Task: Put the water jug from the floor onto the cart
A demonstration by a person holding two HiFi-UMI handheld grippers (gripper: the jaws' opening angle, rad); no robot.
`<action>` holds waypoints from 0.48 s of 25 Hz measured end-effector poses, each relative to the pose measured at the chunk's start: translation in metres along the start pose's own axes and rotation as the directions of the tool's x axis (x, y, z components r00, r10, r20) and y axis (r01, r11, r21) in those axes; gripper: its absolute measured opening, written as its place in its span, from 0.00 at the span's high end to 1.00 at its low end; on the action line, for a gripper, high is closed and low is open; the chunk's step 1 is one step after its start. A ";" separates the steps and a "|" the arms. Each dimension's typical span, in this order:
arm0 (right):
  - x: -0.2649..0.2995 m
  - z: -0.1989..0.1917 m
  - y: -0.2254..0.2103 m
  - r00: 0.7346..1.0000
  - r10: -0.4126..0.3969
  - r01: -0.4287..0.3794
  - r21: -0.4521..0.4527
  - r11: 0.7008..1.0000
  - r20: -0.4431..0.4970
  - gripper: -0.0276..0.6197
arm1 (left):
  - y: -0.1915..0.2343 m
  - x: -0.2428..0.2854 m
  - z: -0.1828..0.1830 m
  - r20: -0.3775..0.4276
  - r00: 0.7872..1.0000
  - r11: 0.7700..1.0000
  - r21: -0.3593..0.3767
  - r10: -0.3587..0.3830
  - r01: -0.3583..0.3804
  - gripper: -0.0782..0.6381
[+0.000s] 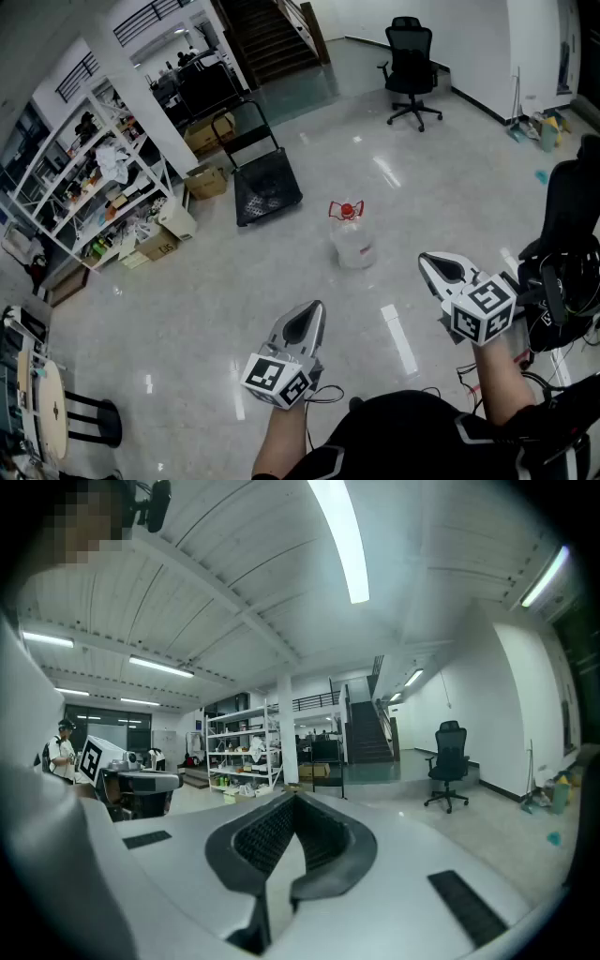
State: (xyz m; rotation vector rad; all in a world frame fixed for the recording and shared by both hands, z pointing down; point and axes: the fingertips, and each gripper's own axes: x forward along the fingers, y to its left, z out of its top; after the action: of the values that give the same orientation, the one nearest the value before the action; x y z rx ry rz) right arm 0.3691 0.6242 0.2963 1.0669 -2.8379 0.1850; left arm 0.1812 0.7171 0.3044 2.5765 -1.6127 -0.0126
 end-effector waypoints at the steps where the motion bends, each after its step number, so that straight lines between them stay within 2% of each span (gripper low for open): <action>1: 0.002 0.000 0.001 1.000 0.001 -0.001 -0.002 1.000 0.000 0.95 | 0.001 0.000 0.000 0.001 1.000 1.000 0.000 0.000 0.000 0.90; 12: 0.014 0.005 0.017 1.000 -0.007 0.007 -0.037 0.999 -0.005 0.95 | 0.018 -0.007 0.000 0.001 1.000 1.000 0.000 -0.014 0.014 0.90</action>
State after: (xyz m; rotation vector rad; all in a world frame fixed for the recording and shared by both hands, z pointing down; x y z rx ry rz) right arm 0.3469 0.6273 0.2916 1.0670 -2.8214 0.1333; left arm 0.1616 0.7159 0.3057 2.5889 -1.5947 -0.0149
